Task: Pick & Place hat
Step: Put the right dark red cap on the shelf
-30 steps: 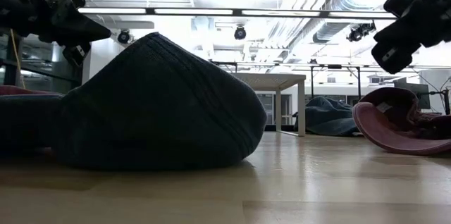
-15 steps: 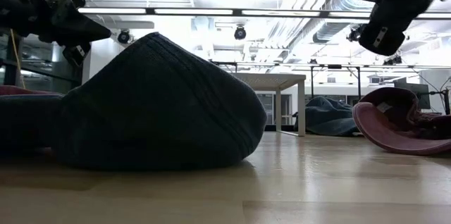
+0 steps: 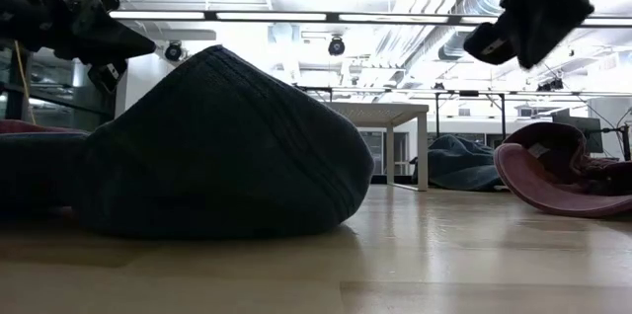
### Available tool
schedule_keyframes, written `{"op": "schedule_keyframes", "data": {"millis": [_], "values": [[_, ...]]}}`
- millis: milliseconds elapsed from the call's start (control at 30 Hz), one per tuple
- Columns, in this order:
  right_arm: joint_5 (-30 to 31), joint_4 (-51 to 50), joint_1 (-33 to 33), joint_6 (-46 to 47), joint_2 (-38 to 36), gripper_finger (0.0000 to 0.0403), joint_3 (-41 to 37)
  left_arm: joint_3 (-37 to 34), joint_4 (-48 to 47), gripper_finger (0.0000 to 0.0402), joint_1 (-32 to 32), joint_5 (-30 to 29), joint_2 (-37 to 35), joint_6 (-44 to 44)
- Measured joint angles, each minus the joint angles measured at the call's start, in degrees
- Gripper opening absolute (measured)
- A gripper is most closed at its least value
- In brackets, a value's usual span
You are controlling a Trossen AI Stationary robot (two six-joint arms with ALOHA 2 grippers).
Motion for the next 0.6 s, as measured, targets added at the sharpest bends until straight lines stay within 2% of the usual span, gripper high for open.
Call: {"op": "schedule_keyframes", "data": {"millis": [100,267,433,600], "values": [[4.89,-2.83,0.58,-7.79,3.05,0.0059,0.32,0.01,0.0,0.0001,-0.01,0.0,0.0,0.02],[11.52,-2.83,0.92,-15.73,7.32,0.012,0.18,0.0,0.0,0.0001,-0.01,0.0,0.0,0.0],[12.78,-2.45,0.9,-20.87,11.74,0.017,0.18,0.01,0.0,0.0001,0.01,0.0,0.0,0.02],[13.34,-0.33,0.78,-21.6,15.95,0.0188,0.18,0.0,0.0,0.0001,0.0,0.0,0.0,0.01]]}}
